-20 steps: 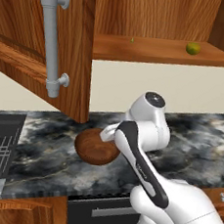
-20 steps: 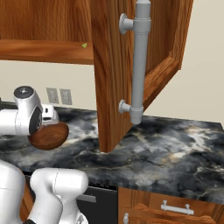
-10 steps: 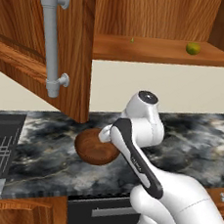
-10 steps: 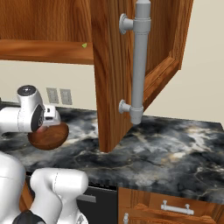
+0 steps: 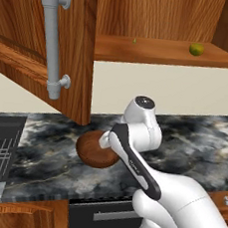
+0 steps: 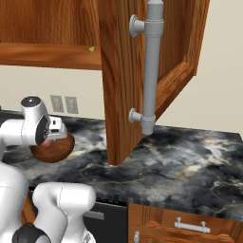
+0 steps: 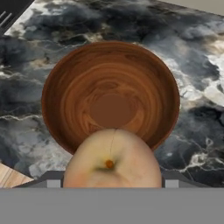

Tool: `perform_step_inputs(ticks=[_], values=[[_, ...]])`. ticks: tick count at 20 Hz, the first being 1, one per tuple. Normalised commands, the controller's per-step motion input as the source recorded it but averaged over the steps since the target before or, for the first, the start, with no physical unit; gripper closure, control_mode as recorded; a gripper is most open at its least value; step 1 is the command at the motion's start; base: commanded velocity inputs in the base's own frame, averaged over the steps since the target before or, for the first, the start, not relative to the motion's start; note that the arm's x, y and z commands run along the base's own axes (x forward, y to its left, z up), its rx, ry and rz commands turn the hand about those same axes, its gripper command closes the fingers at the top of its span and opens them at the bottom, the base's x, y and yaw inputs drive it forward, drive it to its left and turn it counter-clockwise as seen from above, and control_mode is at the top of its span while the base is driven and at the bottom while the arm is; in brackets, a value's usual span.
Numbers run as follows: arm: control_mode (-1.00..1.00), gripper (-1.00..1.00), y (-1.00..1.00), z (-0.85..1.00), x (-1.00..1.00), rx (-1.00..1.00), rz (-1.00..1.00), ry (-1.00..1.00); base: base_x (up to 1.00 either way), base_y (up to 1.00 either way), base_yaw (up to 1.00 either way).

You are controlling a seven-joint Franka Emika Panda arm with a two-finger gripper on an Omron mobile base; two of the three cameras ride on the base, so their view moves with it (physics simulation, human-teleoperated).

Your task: Open the cabinet. Pick the peach and orange from the cabinet and place them into the bowl. Then close the cabinet.

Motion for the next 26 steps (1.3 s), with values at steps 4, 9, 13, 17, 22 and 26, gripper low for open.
perform_step_inputs(ticks=[4,9,13,17,22,26], values=[[-1.00,1.00,0.00,-0.21,0.09,-0.02,0.00,0.01,0.00,0.00,0.00],[-1.00,1.00,0.02,-0.15,0.13,0.00,0.00,0.04,0.00,0.00,0.00],[-1.00,1.00,0.01,-0.10,0.11,0.00,0.00,0.03,0.00,0.00,0.00],[-1.00,1.00,0.10,-0.13,0.02,-0.01,0.00,0.02,0.00,0.00,0.00],[-1.00,1.00,0.11,-0.12,0.00,0.00,0.00,0.03,0.00,0.00,0.00],[-1.00,1.00,0.09,-0.16,0.00,0.00,0.00,0.02,0.00,0.00,0.00]])
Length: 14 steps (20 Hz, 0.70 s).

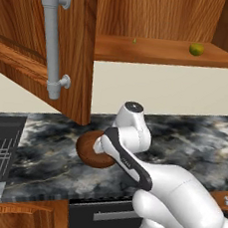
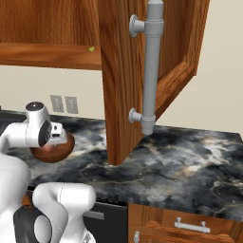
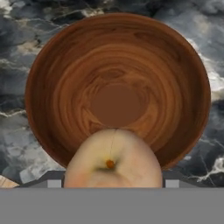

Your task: Open the cabinet. Pick the peach and orange from the cabinet and place them into the bowl. Then close the cabinet.

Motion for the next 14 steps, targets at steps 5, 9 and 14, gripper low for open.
perform_step_inputs(ticks=[5,9,14], values=[[-1.00,1.00,0.07,-0.20,0.03,0.00,0.00,0.02,0.00,0.00,0.00],[-1.00,1.00,0.08,-0.18,0.06,0.00,0.00,0.03,0.00,0.00,0.00],[-1.00,1.00,0.07,-0.13,0.08,0.00,0.00,0.04,0.00,0.00,0.00]])
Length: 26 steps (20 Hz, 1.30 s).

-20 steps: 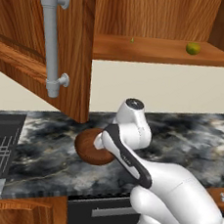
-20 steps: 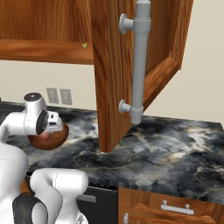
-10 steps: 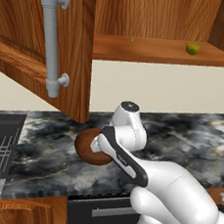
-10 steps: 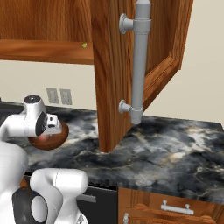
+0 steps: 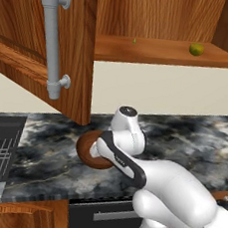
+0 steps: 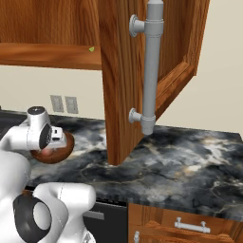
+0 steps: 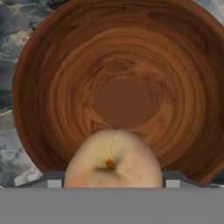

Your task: Open the cabinet. Pick the peach and orange from the cabinet and place them into the bowl. Then close the cabinet.

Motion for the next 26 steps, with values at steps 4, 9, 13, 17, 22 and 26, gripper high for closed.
perform_step_inputs(ticks=[4,9,13,17,22,26], values=[[-1.00,1.00,0.01,-0.02,0.12,0.00,0.00,0.04,0.00,0.00,0.00],[-1.00,1.00,0.02,-0.03,0.09,0.00,0.00,0.02,0.00,0.00,0.00],[-1.00,-1.00,0.06,-0.04,0.11,0.00,0.00,0.01,0.00,0.00,0.00],[-1.00,-1.00,0.00,0.00,0.02,0.00,0.00,-0.02,0.00,0.00,0.00],[-1.00,-1.00,0.00,0.11,0.00,0.00,0.00,-0.01,0.00,0.00,0.00],[-1.00,-1.00,0.00,0.29,0.00,0.00,0.00,0.00,0.00,0.00,0.00]])
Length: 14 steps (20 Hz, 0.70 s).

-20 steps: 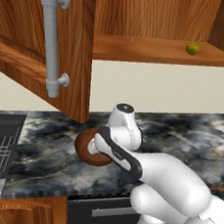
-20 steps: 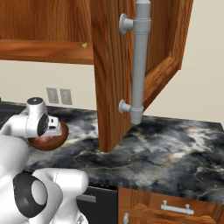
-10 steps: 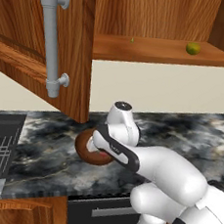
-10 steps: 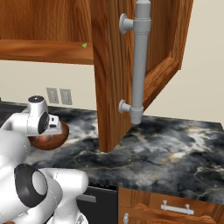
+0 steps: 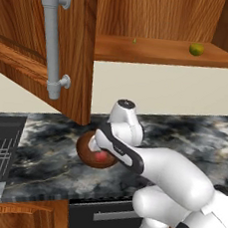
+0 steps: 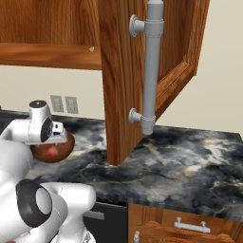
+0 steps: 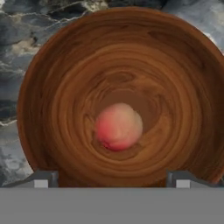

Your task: Open the cabinet. Pick the peach and orange from the cabinet and place them into the bowl. Then close the cabinet.

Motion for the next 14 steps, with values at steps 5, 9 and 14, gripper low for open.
perform_step_inputs(ticks=[5,9,14], values=[[-1.00,-1.00,0.00,0.42,0.00,-0.02,0.00,0.00,0.00,0.00,0.00],[-1.00,-1.00,0.00,0.39,-0.09,-0.02,0.00,0.00,0.00,0.00,0.00],[-1.00,-1.00,-0.02,0.34,-0.27,-0.03,0.00,-0.02,0.00,0.00,0.00]])
